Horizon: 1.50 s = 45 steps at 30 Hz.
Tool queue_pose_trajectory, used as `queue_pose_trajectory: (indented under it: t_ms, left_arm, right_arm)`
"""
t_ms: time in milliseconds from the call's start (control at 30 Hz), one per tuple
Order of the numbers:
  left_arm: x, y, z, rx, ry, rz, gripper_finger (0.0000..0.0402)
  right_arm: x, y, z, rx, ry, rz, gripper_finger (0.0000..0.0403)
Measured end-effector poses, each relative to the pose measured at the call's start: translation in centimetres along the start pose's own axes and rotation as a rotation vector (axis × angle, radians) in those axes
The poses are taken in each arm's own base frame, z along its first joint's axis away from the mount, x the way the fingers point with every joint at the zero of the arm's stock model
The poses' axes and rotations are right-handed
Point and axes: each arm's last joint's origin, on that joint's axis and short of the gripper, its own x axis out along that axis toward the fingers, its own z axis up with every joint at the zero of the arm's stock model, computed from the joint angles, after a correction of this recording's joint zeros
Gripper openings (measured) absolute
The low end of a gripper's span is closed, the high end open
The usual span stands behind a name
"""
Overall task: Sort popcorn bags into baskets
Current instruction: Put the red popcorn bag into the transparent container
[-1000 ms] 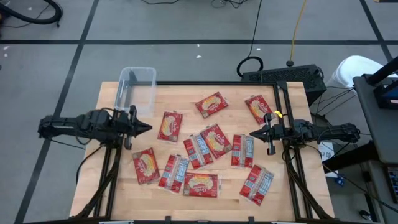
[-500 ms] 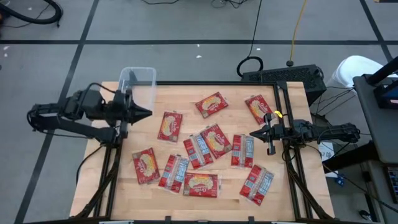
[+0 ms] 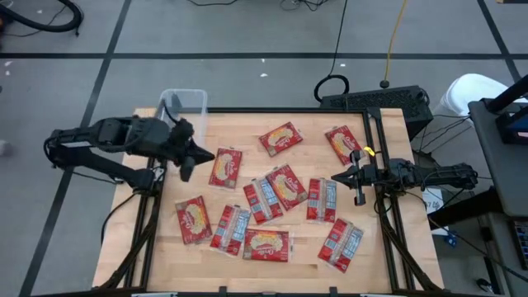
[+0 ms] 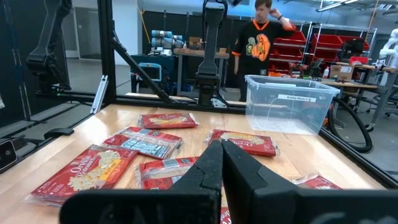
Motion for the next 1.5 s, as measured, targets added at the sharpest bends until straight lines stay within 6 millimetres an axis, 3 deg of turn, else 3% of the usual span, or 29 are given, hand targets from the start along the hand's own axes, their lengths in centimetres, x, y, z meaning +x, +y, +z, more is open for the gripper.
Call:
queue_pose_trajectory:
  t_ms: [200,433,600,933,1133,1300,1500]
  left_arm:
    - [1.8,1.1,-3.1,-0.375,0.323,0.278,0.003]
    - [3.8,1.6,-6.7,-0.557,0.473,0.483,0.003]
    - [5.6,2.2,-9.5,-0.676,0.57,0.508,0.0038]
    - [9.1,2.8,-15.6,-0.852,0.669,0.466,0.016]
    - [10.0,3.0,-19.1,-0.896,0.711,0.42,0.0232]
    - [10.6,3.5,-21.8,-0.865,0.741,0.428,0.0273]
    - [11.0,4.3,-23.5,-0.859,0.748,0.511,0.0295]
  right_arm:
    - [0.0,0.0,0.0,0.0,0.0,0.0,0.0]
    - [0.0,0.0,0.1,0.0,-0.007,-0.001,0.0]
    - [0.0,0.0,0.6,0.003,-0.06,-0.004,0.0]
    - [0.0,-0.1,0.8,0.018,-0.078,-0.005,0.0]
    - [0.0,-0.1,0.9,0.209,-0.097,0.003,0.0]
    - [0.0,-0.1,0.9,0.33,-0.09,0.008,0.0]
    - [0.0,-0.1,0.9,0.402,-0.089,0.011,0.0]
